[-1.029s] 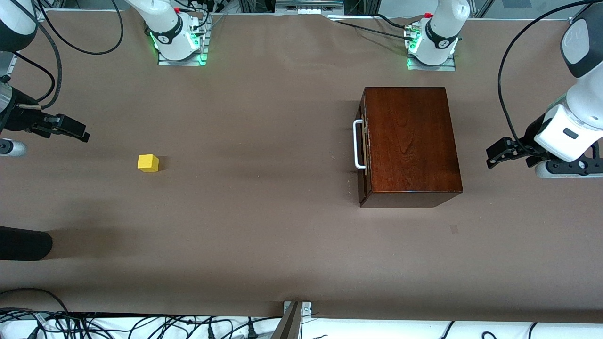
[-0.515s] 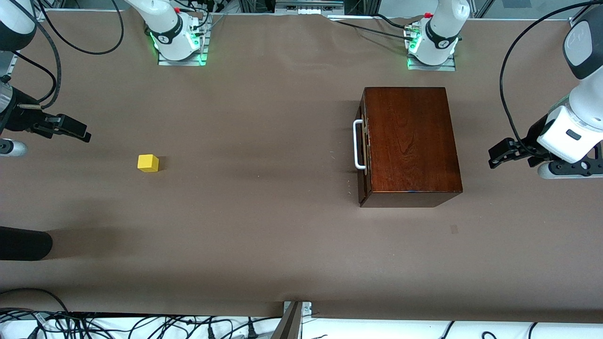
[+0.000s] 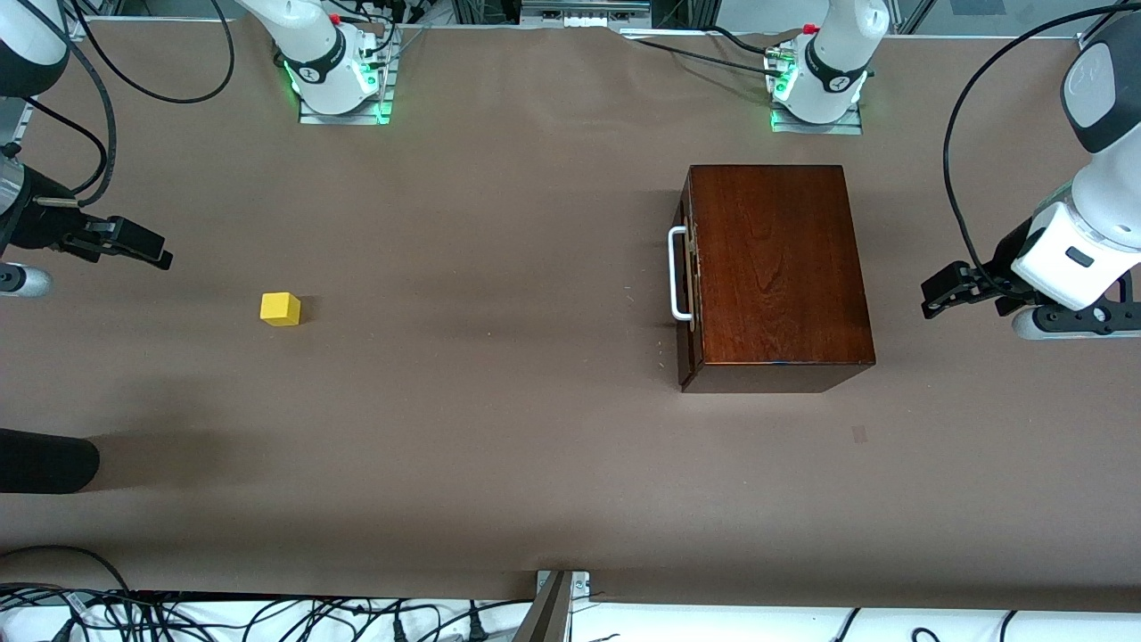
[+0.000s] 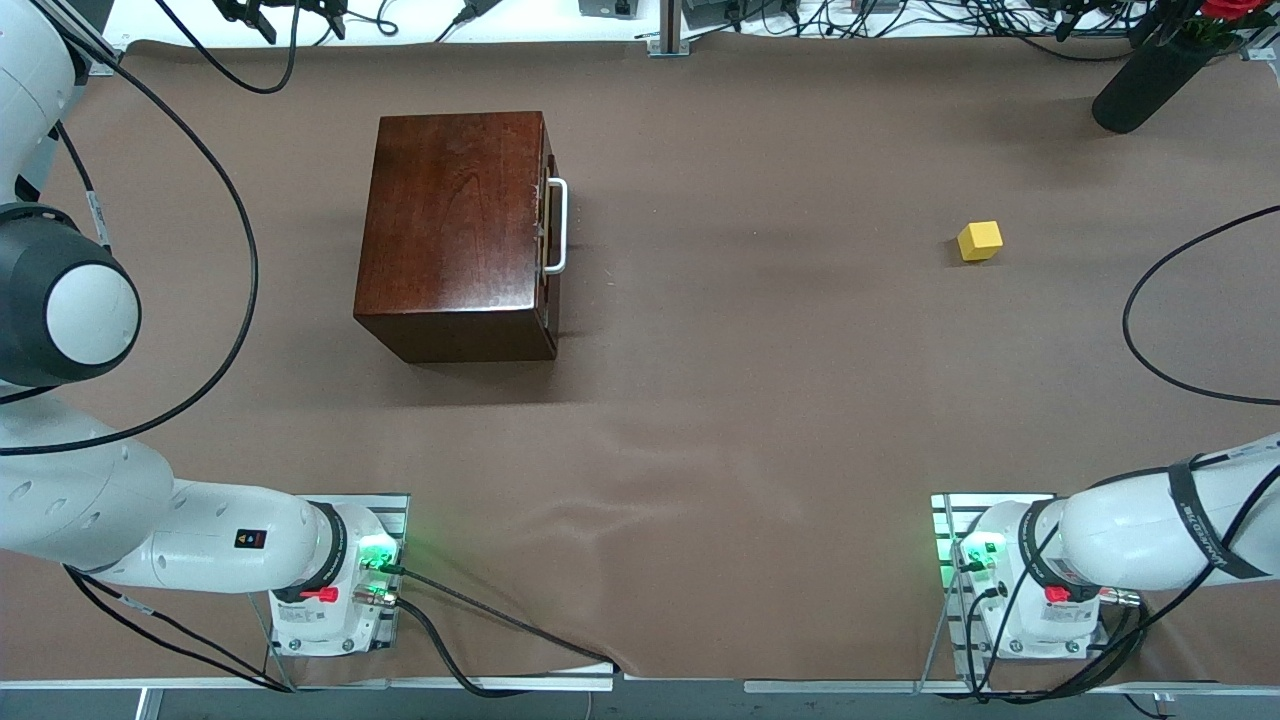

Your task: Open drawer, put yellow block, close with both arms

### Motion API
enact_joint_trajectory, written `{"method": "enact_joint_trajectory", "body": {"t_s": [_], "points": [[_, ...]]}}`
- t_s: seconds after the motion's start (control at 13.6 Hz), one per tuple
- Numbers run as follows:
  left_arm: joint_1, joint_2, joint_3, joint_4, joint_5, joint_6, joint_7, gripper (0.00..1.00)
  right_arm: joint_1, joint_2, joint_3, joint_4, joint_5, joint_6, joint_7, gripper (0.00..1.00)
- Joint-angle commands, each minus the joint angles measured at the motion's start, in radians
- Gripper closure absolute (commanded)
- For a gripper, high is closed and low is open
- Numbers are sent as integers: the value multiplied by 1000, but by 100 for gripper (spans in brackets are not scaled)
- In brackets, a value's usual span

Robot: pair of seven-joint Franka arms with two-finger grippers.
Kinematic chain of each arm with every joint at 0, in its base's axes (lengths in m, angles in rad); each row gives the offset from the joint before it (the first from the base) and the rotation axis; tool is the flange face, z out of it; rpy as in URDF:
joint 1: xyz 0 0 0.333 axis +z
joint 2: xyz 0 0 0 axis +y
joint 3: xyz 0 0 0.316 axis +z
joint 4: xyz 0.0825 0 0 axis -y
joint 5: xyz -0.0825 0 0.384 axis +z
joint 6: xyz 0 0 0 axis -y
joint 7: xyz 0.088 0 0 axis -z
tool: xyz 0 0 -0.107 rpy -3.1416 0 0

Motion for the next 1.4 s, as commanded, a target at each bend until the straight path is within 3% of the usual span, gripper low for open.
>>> {"method": "enact_joint_trajectory", "body": {"t_s": [0.0, 0.88, 1.32], "points": [[6, -10, -4, -12, -22, 8, 16, 0, -8, 7, 3, 15, 21, -1, 6, 0], [2, 2, -8, 0, -22, 10, 16, 0, -5, 9, 5, 15, 19, 13, 6, 0], [-70, 16, -14, 3, -4, 8, -48, 0, -8, 9, 5, 15, 16, 19, 5, 0]]}}
